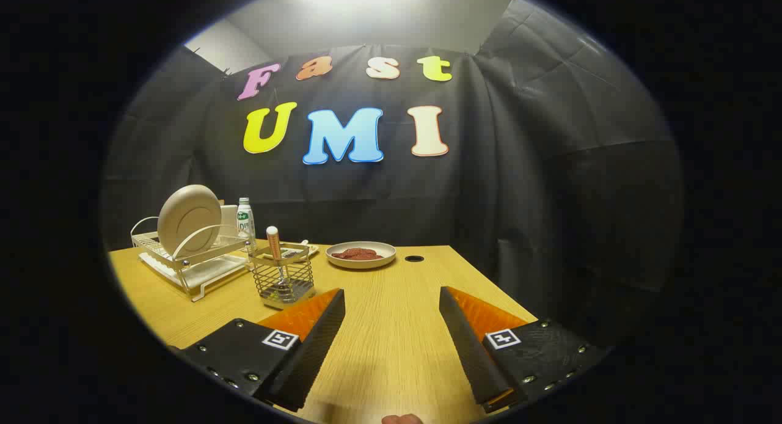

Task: Take the plate from the dish rack, then take the spoon from the basket and place it into the plate.

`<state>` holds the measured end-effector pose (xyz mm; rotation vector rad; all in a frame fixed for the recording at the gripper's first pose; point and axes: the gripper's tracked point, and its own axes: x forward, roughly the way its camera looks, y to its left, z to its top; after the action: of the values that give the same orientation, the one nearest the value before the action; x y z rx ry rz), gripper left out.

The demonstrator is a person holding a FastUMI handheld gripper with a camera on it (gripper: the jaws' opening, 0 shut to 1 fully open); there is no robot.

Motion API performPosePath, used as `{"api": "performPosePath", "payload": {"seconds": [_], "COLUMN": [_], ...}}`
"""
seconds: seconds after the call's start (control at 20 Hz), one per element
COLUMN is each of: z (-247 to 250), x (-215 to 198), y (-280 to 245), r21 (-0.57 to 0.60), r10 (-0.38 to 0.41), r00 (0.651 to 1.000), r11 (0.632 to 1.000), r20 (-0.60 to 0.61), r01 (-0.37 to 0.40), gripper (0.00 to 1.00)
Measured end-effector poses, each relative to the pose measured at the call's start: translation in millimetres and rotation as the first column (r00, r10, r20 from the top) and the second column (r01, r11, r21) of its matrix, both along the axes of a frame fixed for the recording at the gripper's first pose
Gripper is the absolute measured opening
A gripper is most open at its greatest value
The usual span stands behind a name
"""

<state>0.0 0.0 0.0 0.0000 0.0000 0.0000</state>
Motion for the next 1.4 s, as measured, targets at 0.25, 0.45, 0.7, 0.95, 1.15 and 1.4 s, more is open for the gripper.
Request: {"api": "performPosePath", "payload": {"seconds": [0.25,0.45,0.7,0.95,1.15,1.4], "z": [0,25,102,182,223,254], "x": [43,69,56,36,25,30], "y": [-1,-12,1,48,80,129], "r21": [0.012,0.024,0.021,0.044,0.045,0.030], "r10": [-0.010,-0.045,-0.056,-0.005,-0.010,0.023], "r00": [1.000,0.999,0.996,0.996,0.996,0.996], "r11": [1.000,0.999,0.998,0.999,0.999,0.999], "r20": [-0.016,0.013,0.067,0.089,0.086,0.084], "r01": [0.010,0.044,0.055,0.001,0.006,-0.026], "gripper": [0.96,0.96,0.97,0.96,0.96,0.96]}}
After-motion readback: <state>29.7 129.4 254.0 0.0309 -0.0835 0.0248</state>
